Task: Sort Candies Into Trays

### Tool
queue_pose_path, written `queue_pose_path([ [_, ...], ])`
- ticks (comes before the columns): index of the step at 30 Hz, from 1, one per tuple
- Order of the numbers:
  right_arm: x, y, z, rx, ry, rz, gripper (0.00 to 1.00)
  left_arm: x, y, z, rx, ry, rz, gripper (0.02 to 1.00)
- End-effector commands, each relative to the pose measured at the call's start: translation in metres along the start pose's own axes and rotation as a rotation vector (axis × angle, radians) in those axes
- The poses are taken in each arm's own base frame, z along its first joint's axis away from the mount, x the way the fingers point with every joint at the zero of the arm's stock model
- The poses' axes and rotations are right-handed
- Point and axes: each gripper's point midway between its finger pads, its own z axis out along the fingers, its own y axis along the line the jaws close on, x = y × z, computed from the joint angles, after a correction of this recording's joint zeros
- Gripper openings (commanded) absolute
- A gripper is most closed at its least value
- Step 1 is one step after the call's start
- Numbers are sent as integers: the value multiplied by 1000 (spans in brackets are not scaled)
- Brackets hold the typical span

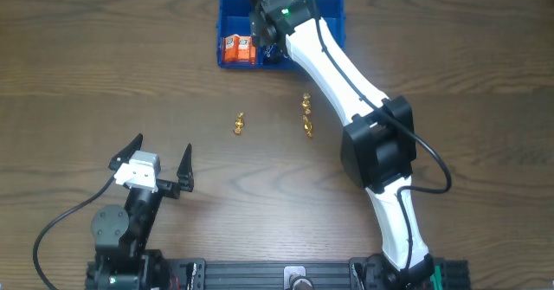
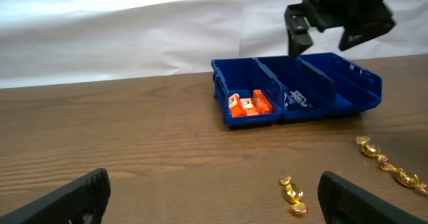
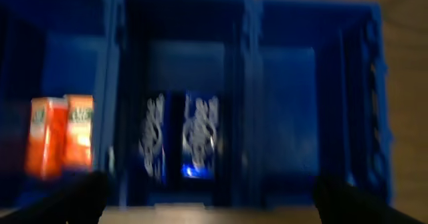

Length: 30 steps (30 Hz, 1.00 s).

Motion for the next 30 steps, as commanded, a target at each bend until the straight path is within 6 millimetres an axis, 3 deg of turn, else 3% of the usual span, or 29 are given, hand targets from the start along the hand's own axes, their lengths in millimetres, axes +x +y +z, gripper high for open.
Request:
queue_pose_path([
  [1,0,22,-84,-79,-31,-28,1000,16,-3,1,21,44,-19,998],
  [5,45,47,-101,-94,78,-67,1000,16,-3,1,21,44,-19,998],
  [9,84,70,-95,-93,166,-72,1000,16,-3,1,21,44,-19,998],
  [16,135,96,-56,-75,308,-59,1000,16,-3,1,21,44,-19,998],
  [18,153,106,-32,-75,363,-69,1000,16,-3,1,21,44,-19,998],
  [25,186,121,-5,-108,483,-74,1000,16,-3,1,21,44,-19,998],
  [30,189,124,2,-107,484,-75,998,16,-3,1,21,44,-19,998],
])
